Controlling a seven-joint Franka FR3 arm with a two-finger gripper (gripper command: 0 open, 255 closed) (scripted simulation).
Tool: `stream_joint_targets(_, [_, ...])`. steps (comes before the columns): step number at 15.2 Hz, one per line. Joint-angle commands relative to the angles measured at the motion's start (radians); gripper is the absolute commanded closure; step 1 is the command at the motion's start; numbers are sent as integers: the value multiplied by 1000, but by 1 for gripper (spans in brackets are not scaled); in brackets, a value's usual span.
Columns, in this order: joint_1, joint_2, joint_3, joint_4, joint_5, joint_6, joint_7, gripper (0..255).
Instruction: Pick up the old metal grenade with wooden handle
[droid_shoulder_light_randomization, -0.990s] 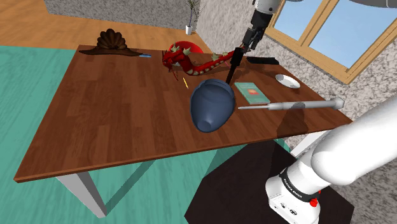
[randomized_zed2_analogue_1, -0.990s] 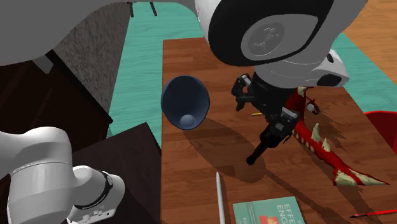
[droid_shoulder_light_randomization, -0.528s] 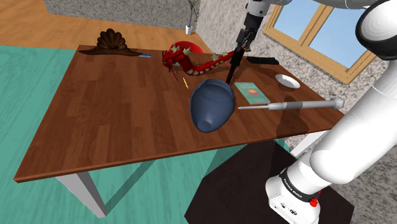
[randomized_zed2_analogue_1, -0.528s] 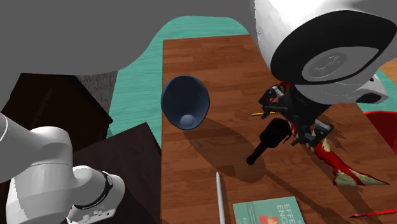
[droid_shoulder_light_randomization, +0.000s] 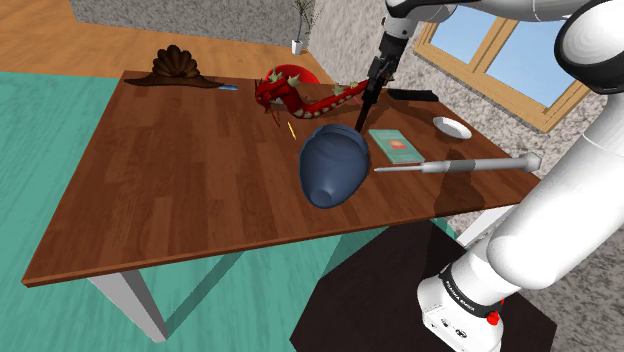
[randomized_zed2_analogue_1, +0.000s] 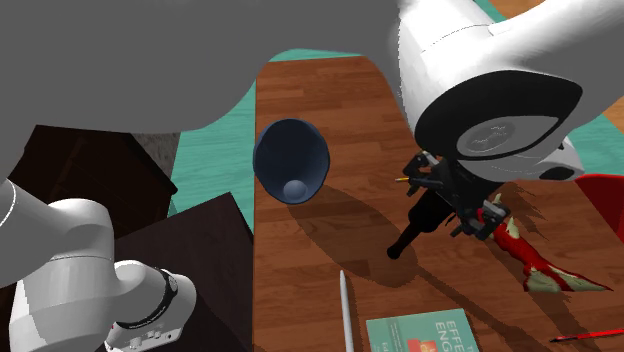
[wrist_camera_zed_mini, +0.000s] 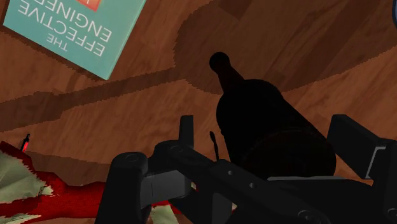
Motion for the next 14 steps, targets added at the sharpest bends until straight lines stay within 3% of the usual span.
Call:
stream_joint_targets(1, [0, 0, 0, -2, 0, 3, 0, 255])
stream_joint_targets(10, [0, 0, 0, -2, 0, 3, 0, 255])
stream_joint_targets(14, [0, -3, 0, 48, -1, -50, 1, 255])
